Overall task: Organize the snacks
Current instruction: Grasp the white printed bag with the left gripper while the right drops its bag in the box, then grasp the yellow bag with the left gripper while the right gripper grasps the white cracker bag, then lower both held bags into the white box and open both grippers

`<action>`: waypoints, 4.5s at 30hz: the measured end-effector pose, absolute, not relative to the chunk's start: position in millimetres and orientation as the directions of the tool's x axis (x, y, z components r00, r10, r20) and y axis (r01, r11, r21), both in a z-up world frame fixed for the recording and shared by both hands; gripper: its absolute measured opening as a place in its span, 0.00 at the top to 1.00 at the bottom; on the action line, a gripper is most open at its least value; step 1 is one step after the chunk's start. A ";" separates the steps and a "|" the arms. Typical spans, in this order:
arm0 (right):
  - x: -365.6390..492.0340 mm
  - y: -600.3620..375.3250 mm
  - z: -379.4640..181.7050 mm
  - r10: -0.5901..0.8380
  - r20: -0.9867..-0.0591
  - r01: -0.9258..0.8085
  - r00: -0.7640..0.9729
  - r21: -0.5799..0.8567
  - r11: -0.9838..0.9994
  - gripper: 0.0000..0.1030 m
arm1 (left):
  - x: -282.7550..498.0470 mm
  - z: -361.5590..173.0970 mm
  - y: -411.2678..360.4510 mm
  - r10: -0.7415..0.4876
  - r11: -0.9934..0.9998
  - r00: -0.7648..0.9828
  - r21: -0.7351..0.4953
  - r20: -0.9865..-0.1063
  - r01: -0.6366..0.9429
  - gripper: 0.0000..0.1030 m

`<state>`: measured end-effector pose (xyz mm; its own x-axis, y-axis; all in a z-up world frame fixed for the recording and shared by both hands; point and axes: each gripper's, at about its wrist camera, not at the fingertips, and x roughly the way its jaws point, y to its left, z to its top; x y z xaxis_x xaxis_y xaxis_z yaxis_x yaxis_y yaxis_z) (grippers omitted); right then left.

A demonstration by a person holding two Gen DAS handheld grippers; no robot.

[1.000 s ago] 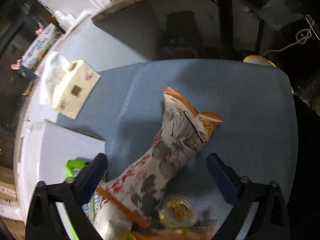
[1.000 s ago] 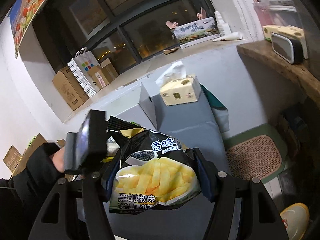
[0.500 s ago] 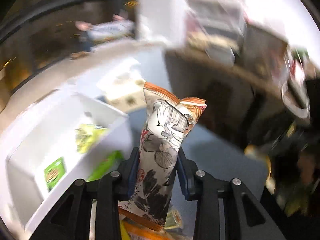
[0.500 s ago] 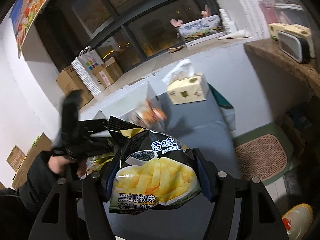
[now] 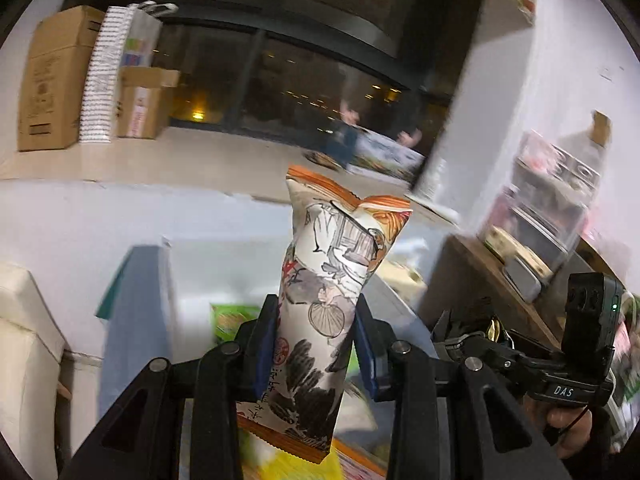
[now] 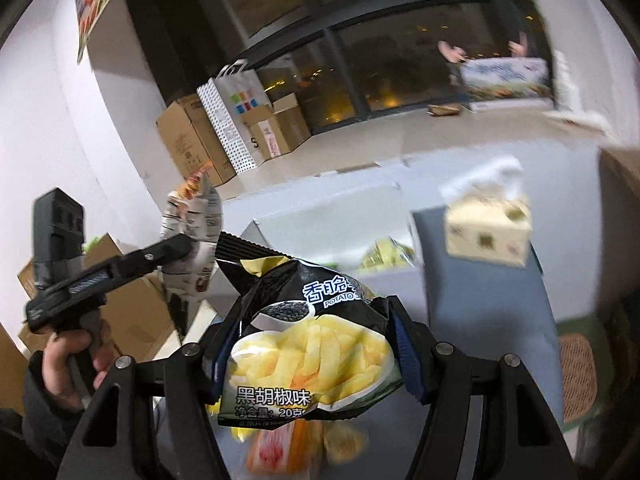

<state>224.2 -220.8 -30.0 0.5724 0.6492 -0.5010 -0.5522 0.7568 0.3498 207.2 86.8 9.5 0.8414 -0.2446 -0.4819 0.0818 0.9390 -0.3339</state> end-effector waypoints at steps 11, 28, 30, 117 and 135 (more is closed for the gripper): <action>326.8 -122.6 -22.5 0.576 -0.579 -0.555 0.578 0.239 0.797 0.32 | 285.3 -20.2 115.8 -0.155 0.935 0.818 -0.350 -0.554 -0.060 0.59; 328.9 -142.6 -34.0 0.575 -0.576 -0.527 0.581 0.272 0.805 0.00 | 253.7 -29.7 112.0 -0.155 0.953 0.792 -0.300 -0.591 -0.036 0.00; 315.3 -148.6 -28.8 0.591 -0.561 -0.542 0.580 0.276 0.793 0.00 | 236.4 -28.4 107.5 -0.161 0.956 0.789 -0.293 -0.593 -0.026 0.00; 260.4 -165.6 -11.3 0.667 -0.527 -0.557 0.528 0.378 0.740 0.61 | 222.3 1.5 61.4 -0.179 0.982 0.810 -0.156 -0.558 0.109 0.49; 366.7 -121.5 -23.5 0.575 -0.605 -0.448 0.552 0.367 0.816 0.00 | 279.4 -35.3 89.1 -0.055 0.993 0.798 -0.120 -0.600 -0.022 0.00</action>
